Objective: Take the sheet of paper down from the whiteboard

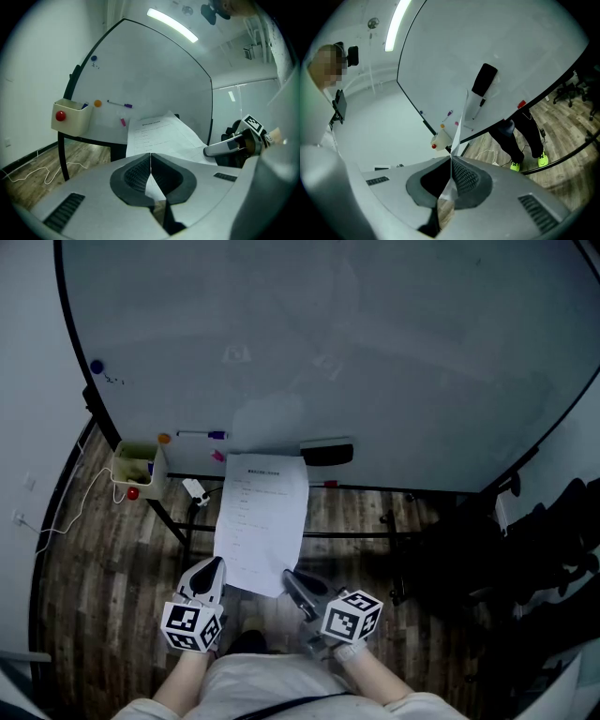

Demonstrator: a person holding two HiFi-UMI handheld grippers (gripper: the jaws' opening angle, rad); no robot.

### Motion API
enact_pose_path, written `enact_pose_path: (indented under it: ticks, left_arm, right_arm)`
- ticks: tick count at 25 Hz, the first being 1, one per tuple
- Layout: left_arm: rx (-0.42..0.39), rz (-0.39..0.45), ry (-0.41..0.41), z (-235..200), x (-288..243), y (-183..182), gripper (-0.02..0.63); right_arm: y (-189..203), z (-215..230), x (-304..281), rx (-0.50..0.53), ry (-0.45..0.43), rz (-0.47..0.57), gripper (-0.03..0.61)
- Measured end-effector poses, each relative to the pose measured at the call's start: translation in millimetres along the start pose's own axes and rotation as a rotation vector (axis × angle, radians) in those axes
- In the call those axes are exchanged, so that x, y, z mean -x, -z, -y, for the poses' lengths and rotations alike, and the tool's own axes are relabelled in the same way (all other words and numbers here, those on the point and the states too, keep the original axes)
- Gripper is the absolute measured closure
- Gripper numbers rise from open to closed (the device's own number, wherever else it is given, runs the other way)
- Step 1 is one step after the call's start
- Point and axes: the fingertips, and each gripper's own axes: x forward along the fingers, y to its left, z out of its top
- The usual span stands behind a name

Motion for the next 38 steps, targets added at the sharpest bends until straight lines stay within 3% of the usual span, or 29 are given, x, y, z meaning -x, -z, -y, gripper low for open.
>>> enact_pose_path:
  ticks: [38]
  left_arm:
    - [0.021, -0.128, -0.106, -28.0, 40.1, 50.6, 0.597]
  right_arm:
    - [98.7, 3.6, 5.1, -0.134, -0.098, -0.263, 0.557]
